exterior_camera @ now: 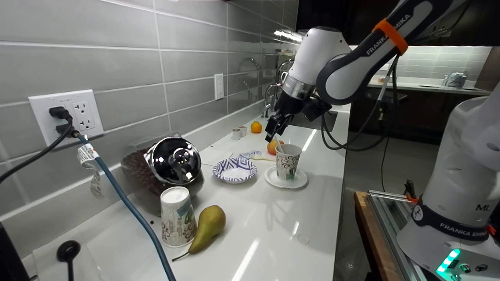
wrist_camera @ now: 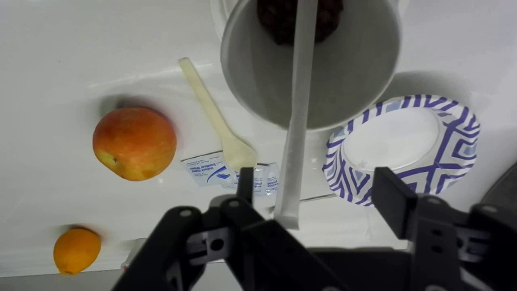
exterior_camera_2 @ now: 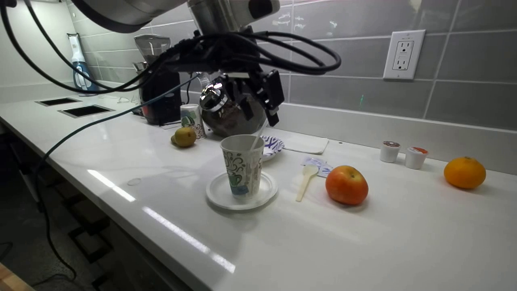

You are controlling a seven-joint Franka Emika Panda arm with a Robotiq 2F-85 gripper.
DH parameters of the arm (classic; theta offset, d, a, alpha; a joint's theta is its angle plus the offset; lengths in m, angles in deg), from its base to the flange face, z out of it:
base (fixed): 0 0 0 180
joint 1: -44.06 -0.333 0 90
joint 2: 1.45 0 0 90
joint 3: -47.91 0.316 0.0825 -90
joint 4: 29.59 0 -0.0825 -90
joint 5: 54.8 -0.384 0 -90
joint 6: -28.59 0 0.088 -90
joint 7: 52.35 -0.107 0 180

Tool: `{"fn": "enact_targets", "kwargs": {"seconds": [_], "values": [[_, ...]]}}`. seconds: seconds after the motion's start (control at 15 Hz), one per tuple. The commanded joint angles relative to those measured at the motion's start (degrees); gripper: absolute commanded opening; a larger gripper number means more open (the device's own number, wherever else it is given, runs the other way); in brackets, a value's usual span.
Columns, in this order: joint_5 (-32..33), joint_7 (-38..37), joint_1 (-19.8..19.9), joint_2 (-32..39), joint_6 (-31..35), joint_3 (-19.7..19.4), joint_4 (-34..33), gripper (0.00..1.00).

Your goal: Remove the straw from the paper cup and put it on the plate with blue stripes

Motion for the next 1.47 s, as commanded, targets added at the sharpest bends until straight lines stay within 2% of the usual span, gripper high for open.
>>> {"fn": "enact_targets", "kwargs": {"seconds": [0.0,0.27,0.4,0.6,0.87,1.0,1.13,1.4], "values": [[0.2,-1.7,1.2,1.9,1.3,0.9,-1.1,0.62],[1.0,-3.0,2.0,2.1,1.7,1.4,-1.2,0.61],[1.2,-3.5,2.4,1.8,1.6,1.7,-1.1,0.52],[1.8,-4.9,3.3,1.2,0.9,2.5,-0.9,0.29],[2.0,-6.0,3.8,0.9,0.7,3.2,-0.7,0.17],[2.0,-6.3,3.9,0.4,0.3,3.6,-0.4,0.04],[2.5,-7.1,4.2,-0.8,-0.2,4.2,0.1,0.00],[2.3,-8.5,4.5,-4.2,-1.2,5.3,1.4,0.02]]}}
